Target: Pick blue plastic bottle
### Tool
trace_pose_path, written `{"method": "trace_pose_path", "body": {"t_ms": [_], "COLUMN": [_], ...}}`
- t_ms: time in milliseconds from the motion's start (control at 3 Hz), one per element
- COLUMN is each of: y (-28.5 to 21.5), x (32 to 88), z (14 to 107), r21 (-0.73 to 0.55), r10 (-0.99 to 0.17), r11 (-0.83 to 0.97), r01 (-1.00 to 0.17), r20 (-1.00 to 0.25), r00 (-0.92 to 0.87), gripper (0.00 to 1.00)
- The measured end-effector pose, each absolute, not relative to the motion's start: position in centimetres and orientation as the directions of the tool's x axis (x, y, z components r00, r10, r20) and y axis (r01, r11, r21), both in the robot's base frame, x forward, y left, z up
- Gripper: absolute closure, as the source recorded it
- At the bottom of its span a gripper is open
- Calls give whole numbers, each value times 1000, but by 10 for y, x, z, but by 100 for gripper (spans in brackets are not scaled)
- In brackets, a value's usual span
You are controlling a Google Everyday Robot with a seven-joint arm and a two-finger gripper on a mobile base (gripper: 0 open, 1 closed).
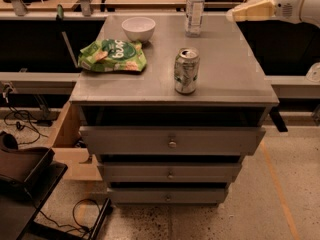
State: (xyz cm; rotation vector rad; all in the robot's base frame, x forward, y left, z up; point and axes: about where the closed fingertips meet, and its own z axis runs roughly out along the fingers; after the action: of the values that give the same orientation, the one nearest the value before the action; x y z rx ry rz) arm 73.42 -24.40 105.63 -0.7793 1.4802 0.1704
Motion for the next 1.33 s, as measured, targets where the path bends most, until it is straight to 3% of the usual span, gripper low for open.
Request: {"method": "trace_pose_path", "body": {"t_ms": [667, 1333], "y": [-236, -226], "x": [765, 871], "z": [1052, 1019], "r21": [-323, -190], "r10": [-319, -215], "r11": [790, 883], "r01": [-521, -430], "r20": [-942, -977], "r00": [100, -9], "gripper": [0, 0]}}
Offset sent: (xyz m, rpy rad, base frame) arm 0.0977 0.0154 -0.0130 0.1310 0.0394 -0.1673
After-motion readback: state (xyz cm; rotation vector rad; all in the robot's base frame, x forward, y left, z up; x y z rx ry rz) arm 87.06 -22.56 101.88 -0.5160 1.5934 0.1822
